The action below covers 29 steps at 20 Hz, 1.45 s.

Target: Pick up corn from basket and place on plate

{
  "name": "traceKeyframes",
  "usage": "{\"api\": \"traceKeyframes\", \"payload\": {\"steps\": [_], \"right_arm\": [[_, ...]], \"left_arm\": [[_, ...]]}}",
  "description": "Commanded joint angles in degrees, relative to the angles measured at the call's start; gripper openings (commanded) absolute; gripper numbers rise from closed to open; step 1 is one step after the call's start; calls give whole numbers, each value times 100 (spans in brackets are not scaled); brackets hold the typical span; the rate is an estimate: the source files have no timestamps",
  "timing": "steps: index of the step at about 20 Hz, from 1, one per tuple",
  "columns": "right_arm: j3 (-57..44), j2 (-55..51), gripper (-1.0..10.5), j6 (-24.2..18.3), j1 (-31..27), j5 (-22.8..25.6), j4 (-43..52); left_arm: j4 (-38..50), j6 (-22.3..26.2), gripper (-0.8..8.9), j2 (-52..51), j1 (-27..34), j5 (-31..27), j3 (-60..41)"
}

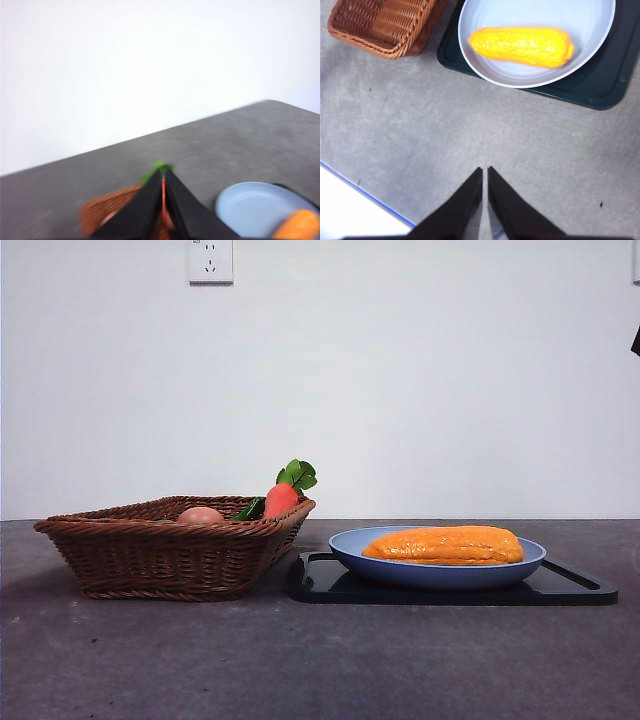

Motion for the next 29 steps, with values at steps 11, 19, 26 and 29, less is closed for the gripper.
{"api": "traceKeyframes", "payload": {"steps": [11,19,26,29], "right_arm": [[50,22,2,-59,20,-9,57],[50,22,2,-59,20,-9,57],[50,22,2,-59,20,-9,57],[50,22,2,-59,20,-9,57]], "left_arm": [[-173,-437,7,-3591,1123,-984,-3303],[-1849,-420,7,-4415,1156,-1051,-3486],[-2203,-584,7,-4441,1165,-1051,-3615],[-2166,-713,7,-4441,1165,-1049,-3615]]}}
